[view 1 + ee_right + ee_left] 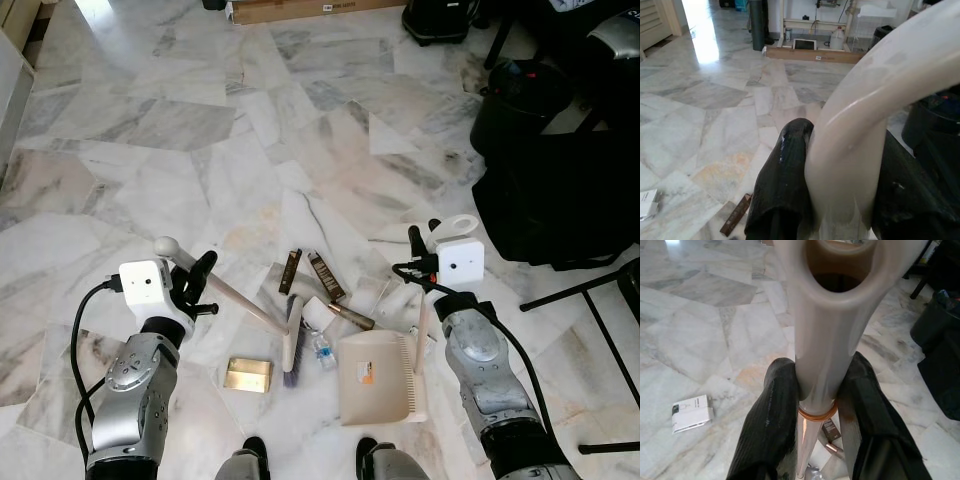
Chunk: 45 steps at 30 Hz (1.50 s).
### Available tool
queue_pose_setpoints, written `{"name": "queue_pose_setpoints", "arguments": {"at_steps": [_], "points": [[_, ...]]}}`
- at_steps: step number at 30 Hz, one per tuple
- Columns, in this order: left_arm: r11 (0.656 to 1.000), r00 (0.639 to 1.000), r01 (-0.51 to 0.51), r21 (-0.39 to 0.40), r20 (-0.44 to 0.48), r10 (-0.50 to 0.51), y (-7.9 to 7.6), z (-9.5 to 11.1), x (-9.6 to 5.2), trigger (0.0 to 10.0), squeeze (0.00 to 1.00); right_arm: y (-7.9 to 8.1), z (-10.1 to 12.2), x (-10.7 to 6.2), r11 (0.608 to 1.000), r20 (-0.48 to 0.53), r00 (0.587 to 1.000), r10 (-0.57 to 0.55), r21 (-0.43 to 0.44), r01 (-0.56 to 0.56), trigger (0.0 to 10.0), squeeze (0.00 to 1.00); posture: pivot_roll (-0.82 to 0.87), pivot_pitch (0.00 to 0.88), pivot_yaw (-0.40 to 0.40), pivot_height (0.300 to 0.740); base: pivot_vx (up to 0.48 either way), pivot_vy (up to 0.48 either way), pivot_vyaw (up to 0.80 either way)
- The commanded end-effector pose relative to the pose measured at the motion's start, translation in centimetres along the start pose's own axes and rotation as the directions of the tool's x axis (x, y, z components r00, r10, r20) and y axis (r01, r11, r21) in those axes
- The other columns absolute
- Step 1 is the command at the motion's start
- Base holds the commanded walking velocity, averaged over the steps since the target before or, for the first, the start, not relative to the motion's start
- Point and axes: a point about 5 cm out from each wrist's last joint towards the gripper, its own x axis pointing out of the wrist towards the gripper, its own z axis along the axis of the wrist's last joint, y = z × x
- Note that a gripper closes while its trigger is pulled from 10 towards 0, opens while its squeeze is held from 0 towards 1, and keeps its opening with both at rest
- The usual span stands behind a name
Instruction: Sweep floor
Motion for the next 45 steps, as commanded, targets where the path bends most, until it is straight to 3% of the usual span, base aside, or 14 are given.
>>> {"name": "queue_pose_setpoints", "arguments": {"at_steps": [1, 7, 11, 20, 28, 32, 36, 39, 45], "points": [[1.000, 0.999, 0.010, -0.021, -0.036, -0.011, -0.2, -0.7, -0.4, 10.0, 0.00, 0.5, -0.7, -0.3, 1.000, -0.027, 1.000, 0.007, 0.021, -0.006, 10.0, 0.00, -0.04, 0.310, 0.017, 0.740, 0.000, 0.000, 0.00], [0.999, 0.995, 0.038, -0.036, -0.089, -0.041, -0.3, -1.4, -0.7, 10.0, 0.00, 0.7, -0.9, -0.3, 1.000, -0.031, 0.999, 0.012, -0.002, -0.012, 10.0, 0.00, -0.04, 0.312, 0.016, 0.740, 0.000, 0.000, 0.00], [0.986, 0.981, 0.113, -0.124, -0.146, -0.130, -0.9, -1.8, -0.8, 10.0, 0.00, 0.7, -0.9, -0.3, 1.000, -0.029, 1.000, 0.009, -0.007, -0.010, 10.0, 0.00, -0.04, 0.313, 0.017, 0.740, 0.000, 0.000, 0.00], [0.938, 0.955, 0.188, -0.290, -0.170, -0.243, -0.9, -1.1, -1.5, 10.0, 0.00, 0.9, -0.7, -0.1, 0.999, -0.018, 1.000, -0.001, -0.034, 0.000, 10.0, 0.00, -0.02, 0.315, 0.033, 0.740, 0.000, 0.000, 0.00], [0.945, 0.935, 0.216, -0.247, -0.226, -0.273, -0.9, -1.5, -1.9, 10.0, 0.00, 1.3, -0.3, 0.0, 0.996, 0.005, 1.000, 0.010, -0.089, -0.009, 10.0, 0.00, -0.03, 0.311, 0.042, 0.740, 0.000, 0.000, 0.00], [0.926, 0.915, 0.260, -0.273, -0.239, -0.327, -2.0, -1.4, -1.9, 10.0, 0.00, 1.3, -0.4, 0.1, 0.994, 0.000, 1.000, 0.005, -0.107, -0.005, 10.0, 0.00, -0.02, 0.310, 0.045, 0.740, 0.000, 0.000, 0.00], [0.921, 0.901, 0.270, -0.280, -0.264, -0.344, -1.5, -1.0, -2.2, 10.0, 0.00, 1.2, -0.2, 0.2, 0.996, 0.011, 1.000, -0.014, -0.090, 0.014, 10.0, 0.00, -0.01, 0.310, 0.050, 0.740, 0.000, 0.000, 0.00], [0.933, 0.927, 0.210, -0.293, -0.244, -0.285, -0.8, -0.2, -1.8, 10.0, 0.00, 1.1, 0.0, 0.5, 0.998, 0.010, 0.999, -0.048, -0.041, 0.048, 10.0, 0.00, 0.00, 0.307, 0.057, 0.740, 0.000, 0.000, 0.00], [0.919, 0.958, 0.148, -0.365, -0.179, -0.225, -0.2, 2.0, -1.2, 10.0, 0.00, 1.3, 1.1, 1.5, 0.993, 0.030, 0.994, -0.104, 0.067, 0.102, 10.0, 0.00, 0.02, 0.300, 0.066, 0.740, 0.000, 0.000, 0.00]]}}
